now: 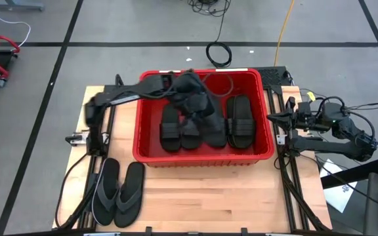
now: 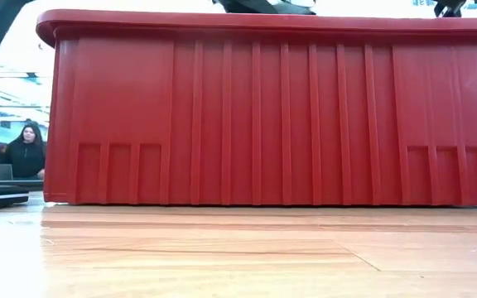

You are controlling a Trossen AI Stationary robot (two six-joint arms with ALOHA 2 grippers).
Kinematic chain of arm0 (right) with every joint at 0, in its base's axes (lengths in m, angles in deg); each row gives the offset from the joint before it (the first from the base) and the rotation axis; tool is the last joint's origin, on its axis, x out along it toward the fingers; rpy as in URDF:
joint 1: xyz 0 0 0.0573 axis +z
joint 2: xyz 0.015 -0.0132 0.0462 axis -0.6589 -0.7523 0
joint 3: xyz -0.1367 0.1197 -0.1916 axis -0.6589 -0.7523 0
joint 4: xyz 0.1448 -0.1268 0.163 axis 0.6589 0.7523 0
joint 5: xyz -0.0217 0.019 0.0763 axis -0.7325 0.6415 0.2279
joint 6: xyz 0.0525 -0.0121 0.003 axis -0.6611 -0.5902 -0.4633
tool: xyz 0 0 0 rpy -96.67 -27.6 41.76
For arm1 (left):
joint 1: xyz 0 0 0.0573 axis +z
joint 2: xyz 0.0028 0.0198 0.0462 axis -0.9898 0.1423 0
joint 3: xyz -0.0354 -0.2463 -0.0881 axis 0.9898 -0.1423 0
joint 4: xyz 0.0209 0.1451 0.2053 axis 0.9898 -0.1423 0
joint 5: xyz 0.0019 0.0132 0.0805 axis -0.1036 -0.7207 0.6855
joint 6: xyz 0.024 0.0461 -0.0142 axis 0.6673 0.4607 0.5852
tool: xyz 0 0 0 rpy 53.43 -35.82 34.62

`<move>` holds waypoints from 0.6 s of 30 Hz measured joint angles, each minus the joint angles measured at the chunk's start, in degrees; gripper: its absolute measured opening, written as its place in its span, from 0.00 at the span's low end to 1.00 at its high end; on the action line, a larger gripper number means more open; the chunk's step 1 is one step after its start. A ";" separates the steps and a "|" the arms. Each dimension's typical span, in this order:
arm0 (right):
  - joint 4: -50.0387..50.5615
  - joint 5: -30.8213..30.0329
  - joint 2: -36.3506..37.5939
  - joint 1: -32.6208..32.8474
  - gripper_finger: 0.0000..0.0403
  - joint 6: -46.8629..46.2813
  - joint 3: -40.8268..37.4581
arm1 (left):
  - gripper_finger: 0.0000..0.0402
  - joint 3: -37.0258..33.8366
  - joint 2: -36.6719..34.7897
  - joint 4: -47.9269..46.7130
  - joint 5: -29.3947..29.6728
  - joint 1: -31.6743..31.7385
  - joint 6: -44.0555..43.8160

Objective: Pick and place slides into bin
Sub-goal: Put the black slide into the red bin

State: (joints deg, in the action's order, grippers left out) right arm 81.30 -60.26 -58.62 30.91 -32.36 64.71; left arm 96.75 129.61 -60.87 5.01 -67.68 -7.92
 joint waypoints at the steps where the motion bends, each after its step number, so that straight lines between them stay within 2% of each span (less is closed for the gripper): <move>1: -0.27 0.09 0.00 0.00 0.00 -0.02 0.00 | 0.00 2.88 1.96 -0.42 0.02 0.34 0.08; 5: -1.56 -1.24 -0.92 0.01 0.00 -0.03 0.00 | 0.00 14.11 7.56 -3.09 -0.32 1.36 1.92; 7: -1.87 -1.47 -2.53 0.00 0.00 0.40 0.00 | 0.00 17.22 8.95 -3.34 -1.73 1.95 2.58; 13: -6.60 -4.04 -12.01 -0.02 0.00 5.42 0.00 | 0.00 16.58 8.51 4.11 -1.50 3.81 -6.10; 18: -14.00 -5.87 -20.57 -0.12 0.00 9.47 -0.07 | 0.00 16.60 7.70 -1.75 -1.93 3.78 -3.79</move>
State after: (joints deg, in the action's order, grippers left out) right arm 67.30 -66.13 -79.19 30.78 -22.89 64.64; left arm 113.35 137.31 -62.62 3.07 -63.91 -11.72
